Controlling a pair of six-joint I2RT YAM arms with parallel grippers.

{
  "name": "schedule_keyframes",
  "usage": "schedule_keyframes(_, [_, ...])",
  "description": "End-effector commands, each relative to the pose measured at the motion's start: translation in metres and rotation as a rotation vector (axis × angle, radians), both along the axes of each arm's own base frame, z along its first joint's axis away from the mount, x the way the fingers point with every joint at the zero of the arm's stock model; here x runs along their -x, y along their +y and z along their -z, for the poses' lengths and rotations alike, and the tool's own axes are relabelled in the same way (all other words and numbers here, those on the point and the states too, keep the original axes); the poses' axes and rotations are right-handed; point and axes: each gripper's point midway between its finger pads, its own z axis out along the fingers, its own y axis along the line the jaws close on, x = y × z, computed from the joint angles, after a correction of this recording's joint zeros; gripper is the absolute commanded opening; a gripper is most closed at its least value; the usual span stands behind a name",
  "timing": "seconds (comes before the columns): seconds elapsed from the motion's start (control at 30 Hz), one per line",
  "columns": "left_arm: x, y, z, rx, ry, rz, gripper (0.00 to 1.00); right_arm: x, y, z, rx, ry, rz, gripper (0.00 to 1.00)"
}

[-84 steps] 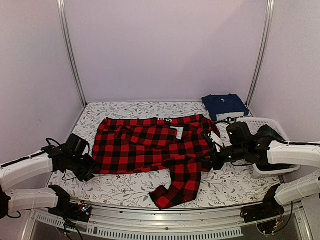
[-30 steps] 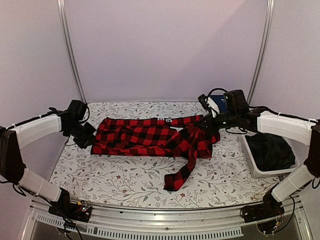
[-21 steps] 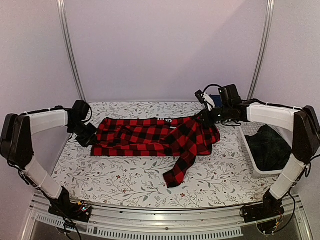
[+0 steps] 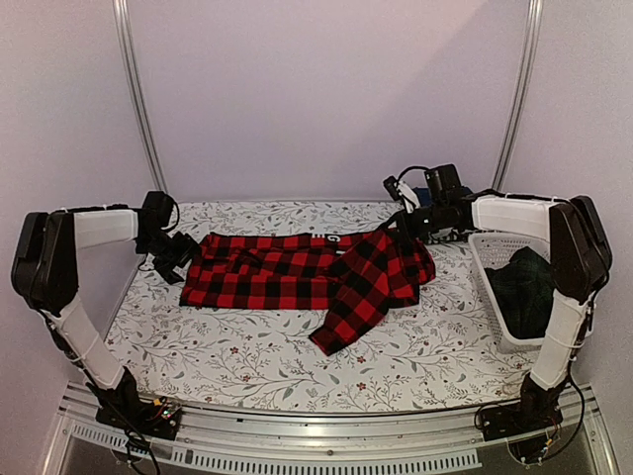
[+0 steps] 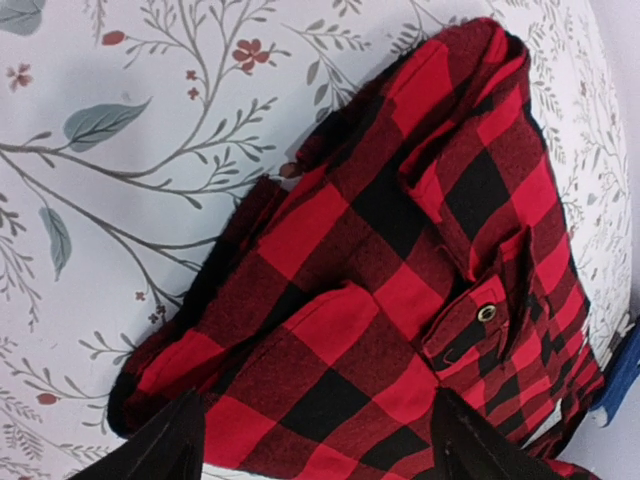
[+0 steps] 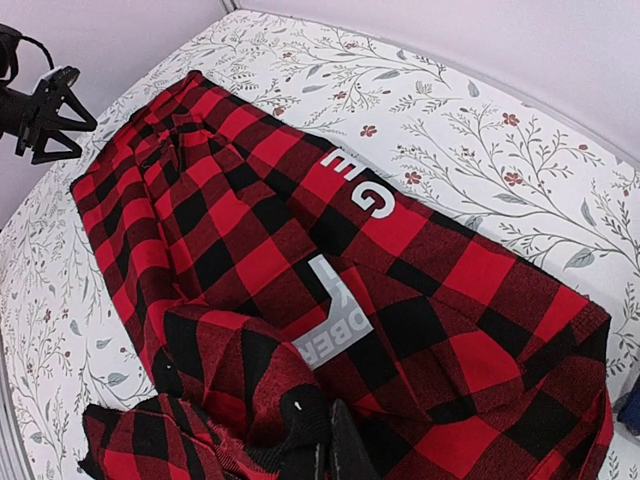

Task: Fold and stack the mixed laundry pile
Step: Fold the 1/3-folded shirt at the center of the board.

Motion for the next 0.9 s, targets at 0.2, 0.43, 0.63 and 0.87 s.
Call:
schedule_keyframes(0.2, [-0.016, -0.006, -0.033, -0.031, -0.166, 0.167, 1.0, -0.018, -0.003, 0.035, 0.068, 0.095, 0.055, 0.32])
schedule_keyframes(0.43, [-0.01, -0.031, -0.037, -0.002, -0.197, 0.299, 1.0, 0.0, -0.065, 0.022, -0.053, 0.259, 0.211, 0.56])
schedule_keyframes(0.63, [-0.001, -0.055, -0.031, -0.009, -0.19, 0.426, 1.0, 0.053, -0.059, 0.002, -0.2, 0.359, 0.124, 0.62])
schedule_keyframes(0.87, [0.007, -0.058, -0.022, 0.03, -0.164, 0.422, 1.0, 0.095, -0.048, 0.031, -0.205, 0.468, 0.091, 0.57])
